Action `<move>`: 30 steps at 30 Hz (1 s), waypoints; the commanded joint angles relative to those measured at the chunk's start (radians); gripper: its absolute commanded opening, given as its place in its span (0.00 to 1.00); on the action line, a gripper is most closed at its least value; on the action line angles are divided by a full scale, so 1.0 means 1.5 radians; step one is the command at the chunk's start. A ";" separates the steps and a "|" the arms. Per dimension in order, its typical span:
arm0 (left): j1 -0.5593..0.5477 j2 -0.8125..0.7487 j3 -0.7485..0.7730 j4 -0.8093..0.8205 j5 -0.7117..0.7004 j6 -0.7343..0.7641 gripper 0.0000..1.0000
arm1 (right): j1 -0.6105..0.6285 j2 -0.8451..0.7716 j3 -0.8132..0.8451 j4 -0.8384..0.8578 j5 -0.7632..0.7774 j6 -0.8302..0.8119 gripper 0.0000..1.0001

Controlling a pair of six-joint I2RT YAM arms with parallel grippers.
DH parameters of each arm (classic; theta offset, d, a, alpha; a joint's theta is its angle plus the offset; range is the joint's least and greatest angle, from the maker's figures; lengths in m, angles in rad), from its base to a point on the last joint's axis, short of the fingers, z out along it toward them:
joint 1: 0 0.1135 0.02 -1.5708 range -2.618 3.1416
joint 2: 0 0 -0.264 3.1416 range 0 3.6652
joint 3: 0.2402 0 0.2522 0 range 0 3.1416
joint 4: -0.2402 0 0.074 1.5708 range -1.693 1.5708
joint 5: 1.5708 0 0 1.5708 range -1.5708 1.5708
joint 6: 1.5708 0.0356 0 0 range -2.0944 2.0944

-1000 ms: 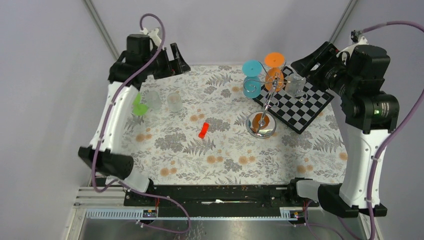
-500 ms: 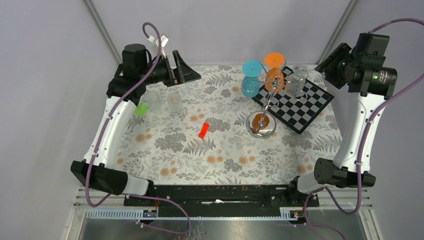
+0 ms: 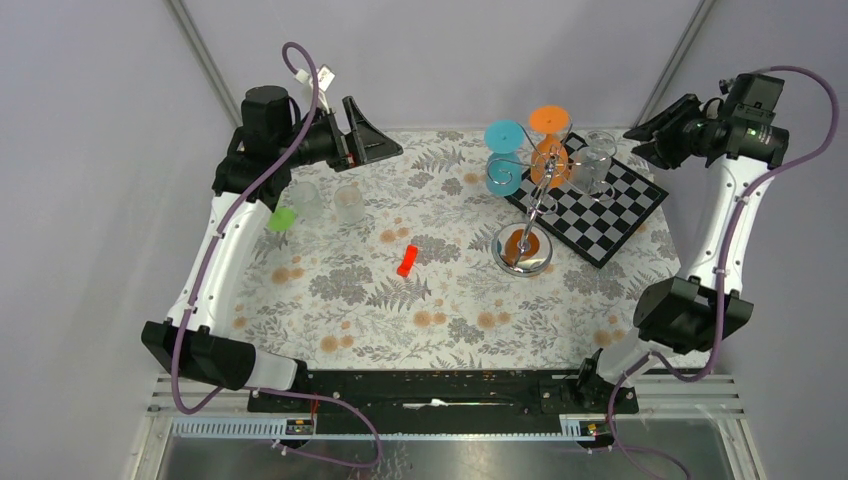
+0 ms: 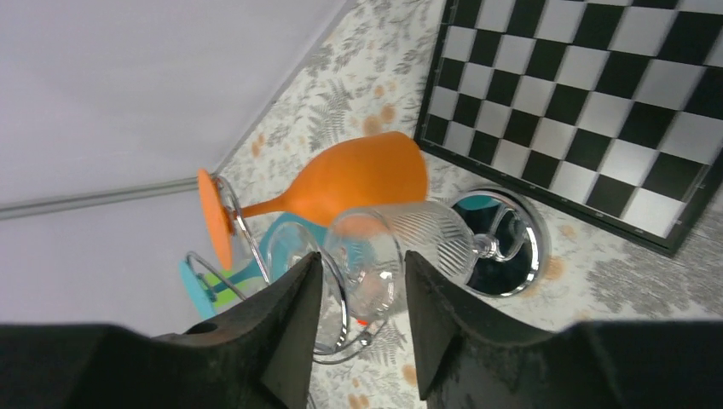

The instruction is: Take the wine glass off the wine glass rack

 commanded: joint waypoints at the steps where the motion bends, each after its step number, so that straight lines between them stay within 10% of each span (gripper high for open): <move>1: 0.003 -0.006 0.003 0.031 0.007 -0.003 0.99 | -0.003 0.023 0.016 0.057 -0.134 0.009 0.44; 30: 0.003 -0.023 -0.012 -0.028 -0.079 0.054 0.99 | -0.003 -0.003 -0.070 0.207 -0.286 0.081 0.47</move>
